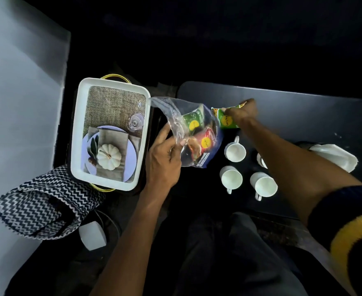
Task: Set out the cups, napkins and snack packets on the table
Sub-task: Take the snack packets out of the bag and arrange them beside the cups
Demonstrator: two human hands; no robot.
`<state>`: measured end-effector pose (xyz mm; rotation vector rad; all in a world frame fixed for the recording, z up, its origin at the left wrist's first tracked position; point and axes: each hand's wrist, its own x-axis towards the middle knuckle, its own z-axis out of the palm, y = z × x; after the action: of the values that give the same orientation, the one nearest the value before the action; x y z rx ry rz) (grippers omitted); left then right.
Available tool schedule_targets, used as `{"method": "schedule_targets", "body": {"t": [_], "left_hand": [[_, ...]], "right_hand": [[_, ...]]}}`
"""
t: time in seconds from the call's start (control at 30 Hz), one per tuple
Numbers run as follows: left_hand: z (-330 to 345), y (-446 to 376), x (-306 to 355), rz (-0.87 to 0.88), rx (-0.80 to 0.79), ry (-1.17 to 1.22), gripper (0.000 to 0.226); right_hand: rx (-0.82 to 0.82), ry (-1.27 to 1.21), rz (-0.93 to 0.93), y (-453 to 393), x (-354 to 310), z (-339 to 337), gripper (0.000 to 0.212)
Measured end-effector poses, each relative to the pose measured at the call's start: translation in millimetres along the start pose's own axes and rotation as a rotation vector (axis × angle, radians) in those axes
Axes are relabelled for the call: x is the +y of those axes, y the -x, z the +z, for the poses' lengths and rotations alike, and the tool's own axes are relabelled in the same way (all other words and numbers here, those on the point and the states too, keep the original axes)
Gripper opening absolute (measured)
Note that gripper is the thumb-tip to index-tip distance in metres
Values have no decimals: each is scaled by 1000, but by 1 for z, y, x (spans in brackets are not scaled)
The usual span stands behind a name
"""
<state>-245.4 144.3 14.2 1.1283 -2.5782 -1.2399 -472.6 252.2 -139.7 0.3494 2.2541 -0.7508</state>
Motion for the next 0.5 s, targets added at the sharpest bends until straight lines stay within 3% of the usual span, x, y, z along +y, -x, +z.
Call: {"method": "schedule_targets", "body": {"t": [0.13, 0.23, 0.5], "left_hand": [[-8, 5, 12, 34, -3, 163, 33], [-9, 6, 18, 28, -59, 204, 33], [-17, 8, 34, 110, 54, 213, 21]], "right_hand": [[75, 208, -92, 13, -2, -6, 83], [120, 298, -187, 27, -6, -9, 76], [166, 282, -403, 55, -13, -15, 71]]}}
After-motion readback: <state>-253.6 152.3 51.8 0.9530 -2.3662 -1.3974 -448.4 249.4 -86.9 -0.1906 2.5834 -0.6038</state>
